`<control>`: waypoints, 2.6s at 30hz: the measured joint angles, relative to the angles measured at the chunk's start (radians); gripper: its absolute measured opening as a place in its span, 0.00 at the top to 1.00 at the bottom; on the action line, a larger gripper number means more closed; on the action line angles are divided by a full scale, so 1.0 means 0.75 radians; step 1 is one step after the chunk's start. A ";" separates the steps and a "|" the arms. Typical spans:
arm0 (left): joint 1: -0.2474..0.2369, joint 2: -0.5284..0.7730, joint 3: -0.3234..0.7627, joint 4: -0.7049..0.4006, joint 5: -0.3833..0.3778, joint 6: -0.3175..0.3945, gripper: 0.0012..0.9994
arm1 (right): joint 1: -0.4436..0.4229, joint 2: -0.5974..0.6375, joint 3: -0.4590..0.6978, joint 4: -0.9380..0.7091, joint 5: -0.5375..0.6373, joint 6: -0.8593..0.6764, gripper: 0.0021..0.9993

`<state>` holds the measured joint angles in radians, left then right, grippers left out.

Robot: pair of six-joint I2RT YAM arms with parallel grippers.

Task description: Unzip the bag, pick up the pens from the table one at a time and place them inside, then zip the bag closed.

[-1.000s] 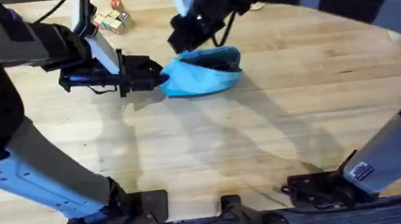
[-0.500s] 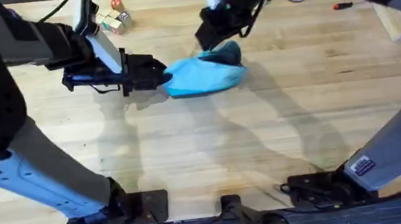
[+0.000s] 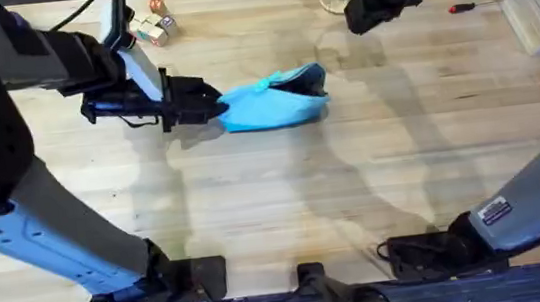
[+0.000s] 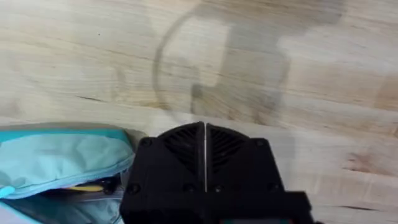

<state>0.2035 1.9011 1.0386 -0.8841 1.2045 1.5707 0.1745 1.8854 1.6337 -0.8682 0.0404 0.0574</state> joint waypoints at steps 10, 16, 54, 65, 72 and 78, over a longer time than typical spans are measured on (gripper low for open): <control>0.000 0.000 0.000 0.000 -0.001 0.000 0.96 | 0.043 -0.006 0.000 0.009 0.001 0.000 0.97; 0.000 0.000 0.000 0.000 -0.001 0.000 0.96 | 0.143 -0.119 0.000 0.006 0.001 0.003 0.96; 0.000 0.000 0.000 0.003 -0.004 0.000 0.96 | 0.704 -0.269 0.007 -0.183 -0.046 -0.959 0.00; 0.000 0.000 0.000 0.003 -0.006 0.000 0.96 | 0.704 -0.297 0.009 -0.236 -0.194 -1.015 0.00; 0.000 0.000 0.000 0.002 -0.006 0.000 0.96 | 0.704 -0.391 0.045 -0.240 -0.251 -1.014 0.00; 0.000 0.000 0.000 0.002 -0.006 0.000 0.96 | 0.703 -0.395 0.048 -0.239 -0.265 -1.014 0.00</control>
<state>0.2035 1.9008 1.0386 -0.8829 1.2003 1.5707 0.7021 1.5890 1.6694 -1.0477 -0.1584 -0.7030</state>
